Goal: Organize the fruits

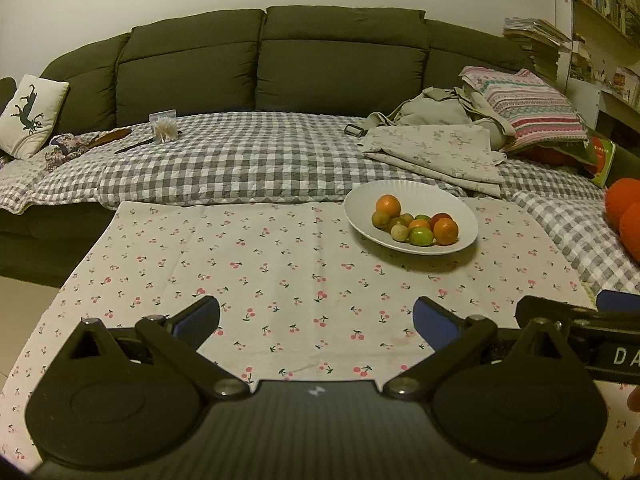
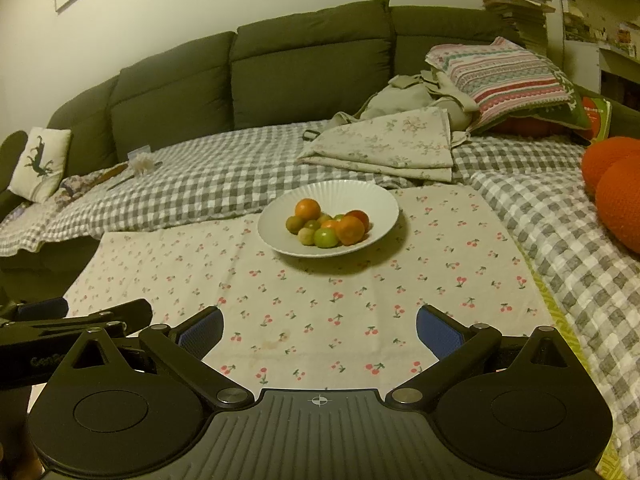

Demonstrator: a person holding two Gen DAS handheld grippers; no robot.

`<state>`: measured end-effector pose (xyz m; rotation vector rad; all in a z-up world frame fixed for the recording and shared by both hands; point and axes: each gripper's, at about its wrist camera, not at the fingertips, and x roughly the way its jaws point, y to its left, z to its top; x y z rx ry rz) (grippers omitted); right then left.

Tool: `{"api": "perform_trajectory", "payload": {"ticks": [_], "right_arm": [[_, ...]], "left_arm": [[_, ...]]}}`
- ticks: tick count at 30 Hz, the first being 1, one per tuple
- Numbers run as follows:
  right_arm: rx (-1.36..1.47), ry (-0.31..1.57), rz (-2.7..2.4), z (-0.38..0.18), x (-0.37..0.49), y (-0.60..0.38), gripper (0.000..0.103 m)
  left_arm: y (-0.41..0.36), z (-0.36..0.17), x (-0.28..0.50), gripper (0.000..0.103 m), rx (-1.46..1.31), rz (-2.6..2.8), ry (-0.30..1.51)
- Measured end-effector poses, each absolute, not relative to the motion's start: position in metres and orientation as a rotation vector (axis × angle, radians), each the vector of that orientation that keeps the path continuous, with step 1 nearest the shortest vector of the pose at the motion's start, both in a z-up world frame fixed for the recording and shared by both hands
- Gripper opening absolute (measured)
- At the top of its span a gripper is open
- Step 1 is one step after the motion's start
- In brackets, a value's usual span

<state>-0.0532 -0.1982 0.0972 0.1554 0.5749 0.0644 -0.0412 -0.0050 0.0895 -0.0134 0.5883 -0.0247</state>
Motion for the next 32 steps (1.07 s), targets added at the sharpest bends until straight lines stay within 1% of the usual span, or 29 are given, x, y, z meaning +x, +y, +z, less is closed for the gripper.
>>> {"api": "perform_trajectory", "payload": {"ticks": [32], "right_arm": [[0.143, 0.576, 0.064, 0.0939, -0.0525, -0.1974, 0.103]], "left_arm": [[-0.0056, 0.0865, -0.0414, 0.102, -0.017, -0.038, 0.599]]}}
